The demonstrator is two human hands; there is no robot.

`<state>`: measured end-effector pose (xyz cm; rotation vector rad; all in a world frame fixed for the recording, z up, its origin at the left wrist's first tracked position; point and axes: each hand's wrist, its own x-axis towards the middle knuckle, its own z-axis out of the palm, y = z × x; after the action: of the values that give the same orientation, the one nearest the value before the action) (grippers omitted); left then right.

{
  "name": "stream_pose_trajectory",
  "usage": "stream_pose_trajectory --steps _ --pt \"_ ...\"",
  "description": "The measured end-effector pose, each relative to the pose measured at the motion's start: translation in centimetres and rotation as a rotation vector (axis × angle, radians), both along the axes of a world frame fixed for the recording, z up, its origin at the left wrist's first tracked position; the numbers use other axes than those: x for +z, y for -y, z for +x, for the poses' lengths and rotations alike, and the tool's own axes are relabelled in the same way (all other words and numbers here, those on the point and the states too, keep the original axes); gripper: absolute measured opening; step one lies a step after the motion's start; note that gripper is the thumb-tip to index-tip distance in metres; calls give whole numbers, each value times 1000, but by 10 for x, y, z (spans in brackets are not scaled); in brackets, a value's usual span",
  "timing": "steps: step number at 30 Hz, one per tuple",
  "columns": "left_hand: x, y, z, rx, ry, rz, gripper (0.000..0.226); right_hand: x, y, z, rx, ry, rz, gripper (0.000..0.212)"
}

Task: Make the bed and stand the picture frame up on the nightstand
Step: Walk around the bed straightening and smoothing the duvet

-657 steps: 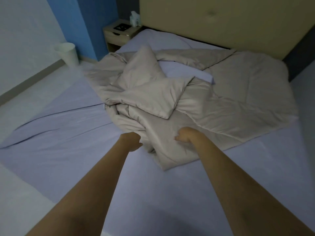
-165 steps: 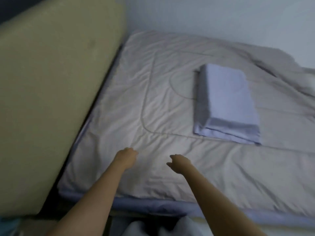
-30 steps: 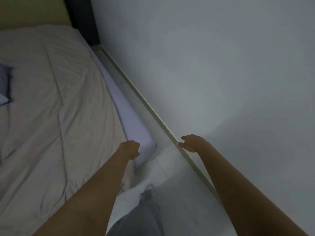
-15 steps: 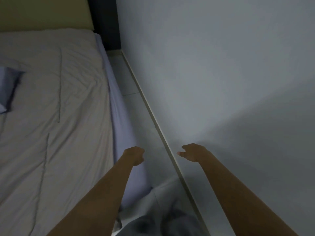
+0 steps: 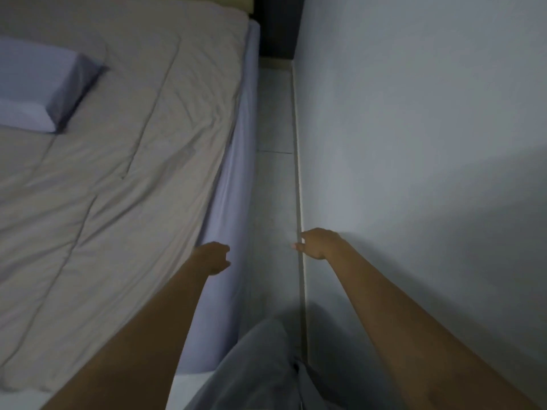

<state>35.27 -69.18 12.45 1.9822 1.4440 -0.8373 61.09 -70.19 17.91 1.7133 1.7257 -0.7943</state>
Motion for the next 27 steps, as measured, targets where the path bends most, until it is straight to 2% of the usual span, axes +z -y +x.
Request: stream_pose_trajectory --steps 3,10,22,27 --pt "1 -40 -4 69 -33 26 61 -11 -53 2 75 15 -57 69" --pt "9 -168 -19 198 -92 102 53 -12 -215 -16 258 10 -28 68" --pt "50 -416 -43 283 -96 166 53 10 -508 -38 323 23 -42 69" --pt "46 -503 -55 422 -100 148 48 1 -627 -59 403 5 -54 71"
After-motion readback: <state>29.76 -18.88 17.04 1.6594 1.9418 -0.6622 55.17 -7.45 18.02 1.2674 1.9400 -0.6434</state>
